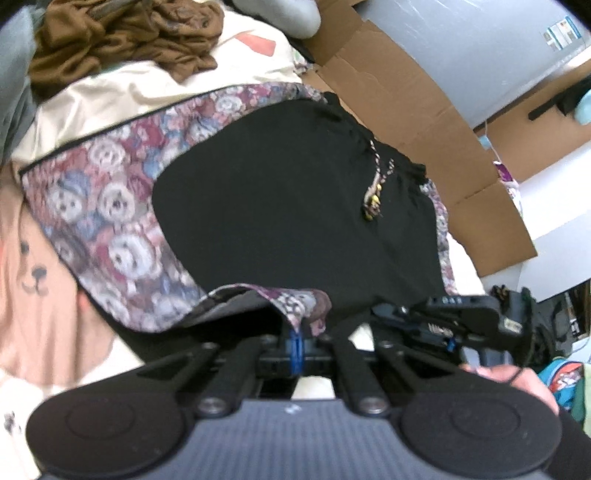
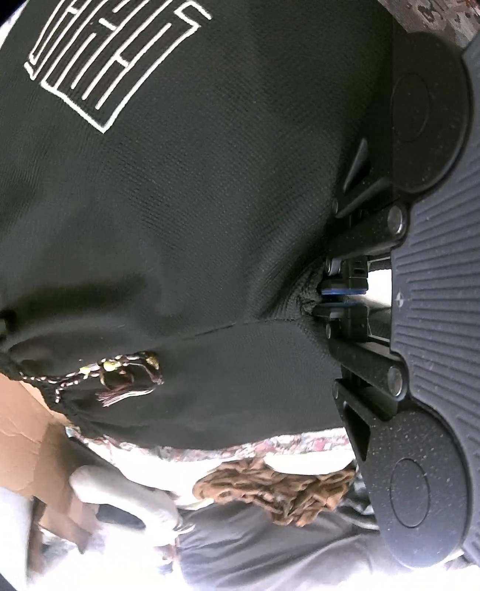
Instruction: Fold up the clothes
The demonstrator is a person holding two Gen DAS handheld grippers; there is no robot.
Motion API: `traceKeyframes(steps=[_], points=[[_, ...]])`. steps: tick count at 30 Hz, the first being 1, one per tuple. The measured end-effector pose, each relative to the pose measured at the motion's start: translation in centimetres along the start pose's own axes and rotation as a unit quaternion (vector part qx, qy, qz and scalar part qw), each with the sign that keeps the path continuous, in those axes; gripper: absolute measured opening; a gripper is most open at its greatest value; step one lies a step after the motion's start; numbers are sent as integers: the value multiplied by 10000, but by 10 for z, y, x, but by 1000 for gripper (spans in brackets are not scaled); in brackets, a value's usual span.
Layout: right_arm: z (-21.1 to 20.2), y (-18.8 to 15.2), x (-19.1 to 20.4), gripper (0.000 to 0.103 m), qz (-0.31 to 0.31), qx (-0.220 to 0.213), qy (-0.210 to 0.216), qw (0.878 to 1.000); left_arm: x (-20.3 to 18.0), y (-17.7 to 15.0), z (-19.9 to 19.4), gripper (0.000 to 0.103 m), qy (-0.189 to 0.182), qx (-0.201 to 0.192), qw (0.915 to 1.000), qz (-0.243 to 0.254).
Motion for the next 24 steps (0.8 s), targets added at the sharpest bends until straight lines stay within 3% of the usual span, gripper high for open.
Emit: traceKeyframes(steps=[8, 16, 18, 19, 24], points=[[-15, -6, -9, 2, 383, 95, 290, 9988, -1, -9, -5, 1, -46, 104, 9998, -168], [-15, -29, -17, 6, 1418, 10, 709, 9874, -2, -6, -2, 1, -88, 109, 9996, -260], [-11, -37, -18, 32, 1602, 14, 786, 9839, -2, -7, -3, 1, -94, 111, 9995, -279], [-9, -40, -19, 37, 1645, -24, 777, 9833, -1, -7, -3, 1, -97, 113, 9995, -288], [4, -43, -23, 39, 1879, -163, 891, 9780, -3, -10, -3, 1, -75, 193, 9996, -207]])
Point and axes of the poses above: each gripper's, at about its wrist camera, not at the fingertips, and z roughly the way its jaws point, x to its left, y to its top, the point moved 6 cm from there along z, roughly the way its jaws point, and after that the axes turned 1 degree about -z, right-handed, at the moved point
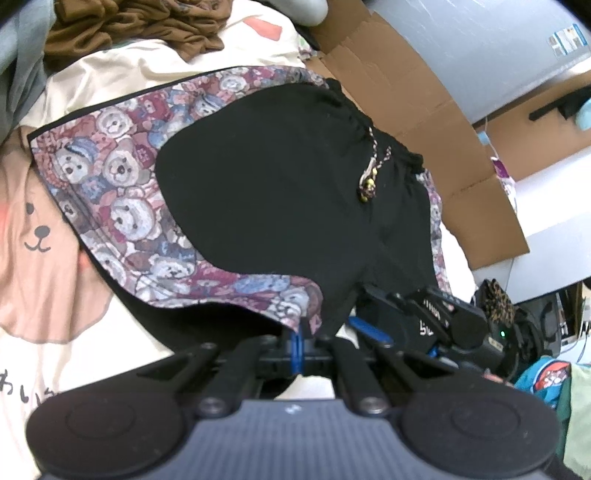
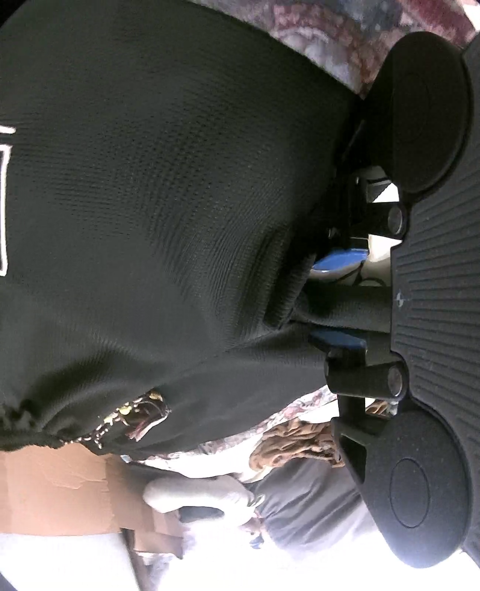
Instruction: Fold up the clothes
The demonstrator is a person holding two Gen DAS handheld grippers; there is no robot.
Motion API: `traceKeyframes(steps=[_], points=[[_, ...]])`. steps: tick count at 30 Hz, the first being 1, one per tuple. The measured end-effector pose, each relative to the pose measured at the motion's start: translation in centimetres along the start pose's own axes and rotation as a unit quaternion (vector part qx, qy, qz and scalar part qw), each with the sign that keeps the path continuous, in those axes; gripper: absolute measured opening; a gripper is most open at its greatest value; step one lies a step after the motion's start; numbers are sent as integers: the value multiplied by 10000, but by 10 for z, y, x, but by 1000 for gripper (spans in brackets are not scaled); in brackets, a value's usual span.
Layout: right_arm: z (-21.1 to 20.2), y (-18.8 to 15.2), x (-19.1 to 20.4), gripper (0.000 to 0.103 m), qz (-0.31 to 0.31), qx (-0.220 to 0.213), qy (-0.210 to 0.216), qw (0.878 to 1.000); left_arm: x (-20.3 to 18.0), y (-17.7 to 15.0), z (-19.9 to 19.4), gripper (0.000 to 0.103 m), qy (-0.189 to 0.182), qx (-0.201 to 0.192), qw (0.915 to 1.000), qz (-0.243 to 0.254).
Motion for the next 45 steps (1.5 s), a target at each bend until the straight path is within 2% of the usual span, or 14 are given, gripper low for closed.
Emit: traceKeyframes(steps=[2, 4, 5, 14, 20, 22, 23, 28, 32, 40, 45], points=[[3, 4, 0, 37, 49, -78, -11, 10000, -1, -2, 0, 1, 31, 49, 10000, 64], [5, 8, 1, 20, 99, -161, -32, 9998, -2, -3, 0, 1, 49, 86, 9999, 108], [5, 10, 2, 4, 108, -197, -59, 9997, -2, -4, 0, 1, 63, 104, 9998, 131], [-12, 20, 1, 2, 160, -495, -239, 9984, -9, -21, 15, 1, 160, 426, 9976, 532], [-19, 12, 0, 6, -100, -327, -410, 9986, 5, -36, 28, 1, 184, 669, 9973, 248], [-21, 4, -1, 24, -248, -179, -502, 9983, 8, -38, 29, 1, 140, 696, 9974, 129], [-22, -1, -2, 36, -317, -113, -528, 9980, 10, -38, 30, 1, 116, 706, 9974, 60], [-14, -34, -7, 45, -417, 357, -400, 9977, 23, -39, 35, 1, 83, 661, 9972, -327], [-4, -58, -15, 47, -489, 660, -344, 9960, 32, -34, 39, 1, 127, 557, 9972, -485], [13, -92, -22, 46, -593, 1054, -353, 9920, 40, -35, 42, 1, 91, 656, 9956, -656], [22, -108, -31, 46, -603, 1233, -407, 9897, 46, -42, 38, 3, 209, 676, 9946, -758]])
Point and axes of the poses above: each gripper's, at about its wrist camera, not at the fingertips, and z roughly the way its jaws point, x to its left, y to its top, the point moved 6 cm from there along z, roughly the way its jaws point, and after that the axes turned 1 degree about -z, right-handed, at the moved point
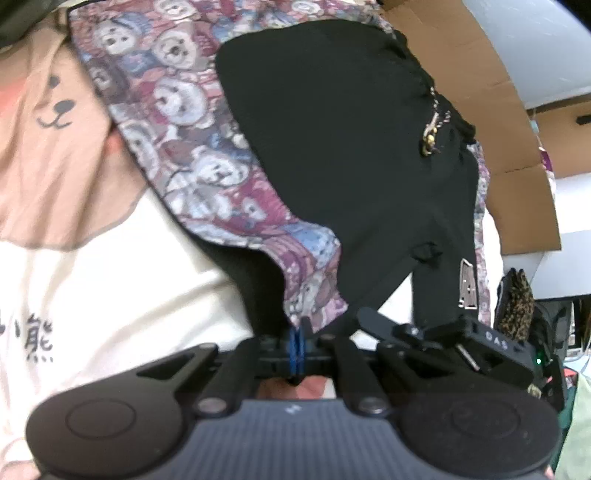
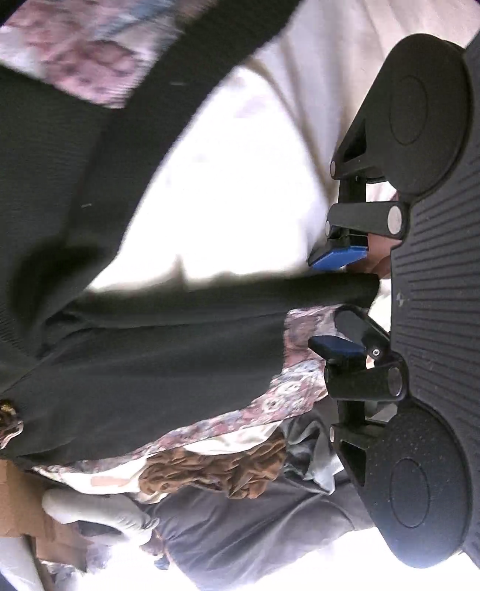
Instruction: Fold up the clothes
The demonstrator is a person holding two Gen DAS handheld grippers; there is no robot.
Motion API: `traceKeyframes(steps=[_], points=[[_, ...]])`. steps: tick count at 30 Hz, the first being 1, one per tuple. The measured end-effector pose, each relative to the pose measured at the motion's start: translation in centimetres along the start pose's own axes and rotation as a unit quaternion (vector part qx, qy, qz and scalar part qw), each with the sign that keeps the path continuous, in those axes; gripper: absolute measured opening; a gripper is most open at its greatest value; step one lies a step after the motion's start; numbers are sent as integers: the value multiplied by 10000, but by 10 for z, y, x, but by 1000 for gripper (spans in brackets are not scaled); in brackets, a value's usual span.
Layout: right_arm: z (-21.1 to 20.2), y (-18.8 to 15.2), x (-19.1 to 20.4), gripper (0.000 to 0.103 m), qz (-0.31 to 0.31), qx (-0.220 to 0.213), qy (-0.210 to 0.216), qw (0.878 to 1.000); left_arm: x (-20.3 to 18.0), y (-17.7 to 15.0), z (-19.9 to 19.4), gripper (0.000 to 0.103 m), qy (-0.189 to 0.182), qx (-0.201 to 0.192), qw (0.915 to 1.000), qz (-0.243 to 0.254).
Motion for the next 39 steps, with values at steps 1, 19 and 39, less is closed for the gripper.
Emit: traceKeyframes(steps=[1, 19, 39], points=[[2, -2, -1, 46, -8, 16, -12, 10000, 0, -2, -1, 4, 24, -5, 10000, 14], [9, -1, 4, 46, 6, 51, 155, 9999, -6, -14, 0, 4, -492, 133, 9986, -132], [16, -11, -3, 15, 448, 26, 634, 9970, 11, -7, -5, 4, -581, 162, 9935, -970]])
Point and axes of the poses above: each gripper's, at about its wrist camera, not at the fingertips, and z roughly the way its jaws point, x to its left, y to its top, the point moved 6 cm from there along z, roughly the way its jaws point, and after that the axes turned 1 degree about -z, right-handed, at the moved point
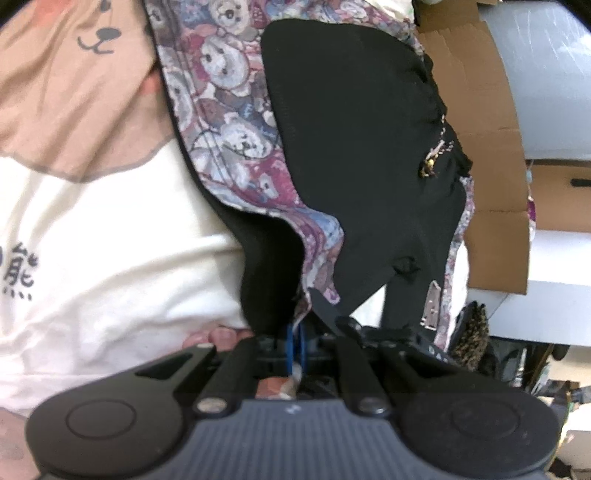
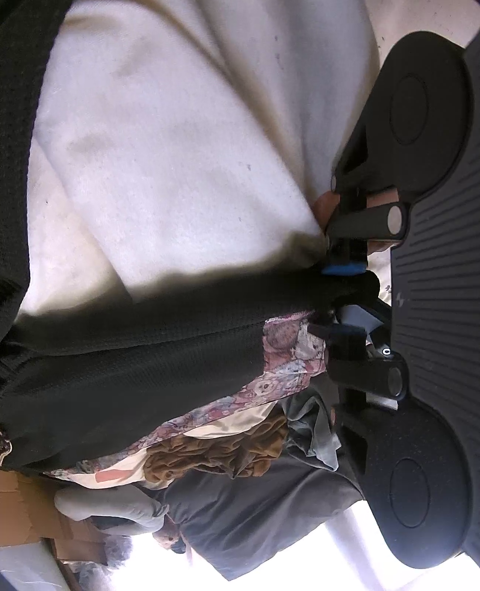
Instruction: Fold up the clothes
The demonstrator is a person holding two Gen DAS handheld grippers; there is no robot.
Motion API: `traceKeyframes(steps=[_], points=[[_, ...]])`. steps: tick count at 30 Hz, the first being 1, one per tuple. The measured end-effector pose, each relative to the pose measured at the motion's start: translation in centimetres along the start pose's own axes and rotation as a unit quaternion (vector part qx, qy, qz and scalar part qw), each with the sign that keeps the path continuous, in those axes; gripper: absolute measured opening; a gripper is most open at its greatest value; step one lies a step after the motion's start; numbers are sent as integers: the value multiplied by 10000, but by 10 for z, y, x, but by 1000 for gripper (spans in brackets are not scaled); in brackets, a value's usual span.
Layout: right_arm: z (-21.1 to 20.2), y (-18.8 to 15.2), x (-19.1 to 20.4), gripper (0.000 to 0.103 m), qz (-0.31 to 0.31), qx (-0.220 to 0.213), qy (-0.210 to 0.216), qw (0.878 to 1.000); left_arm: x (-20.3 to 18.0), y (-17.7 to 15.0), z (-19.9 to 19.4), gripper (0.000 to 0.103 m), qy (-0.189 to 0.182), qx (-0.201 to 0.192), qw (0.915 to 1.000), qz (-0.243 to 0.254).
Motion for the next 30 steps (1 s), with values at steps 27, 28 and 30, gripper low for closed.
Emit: traceKeyframes(steps=[27, 28, 30], points=[[-10, 2, 5, 3, -395, 59, -400, 9984, -8, 97, -76, 25, 2627, -1931, 9248, 1960], [-10, 2, 5, 3, -391, 61, -395, 9984, -6, 101, -77, 31, 2664, -2008, 9229, 1922], [-11, 2, 5, 3, -391, 65, -393, 9984, 0, 108, -84, 37, 2707, -2209, 9197, 1790]])
Point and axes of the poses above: each gripper's, at about its wrist camera, not at the fingertips, and z roughly the way its jaws point, x to its left, y to its top, the point moved 6 cm from there along z, roughly the way its jaws point, and after that the axes turned 1 degree about -z, right-handed, at the moved point
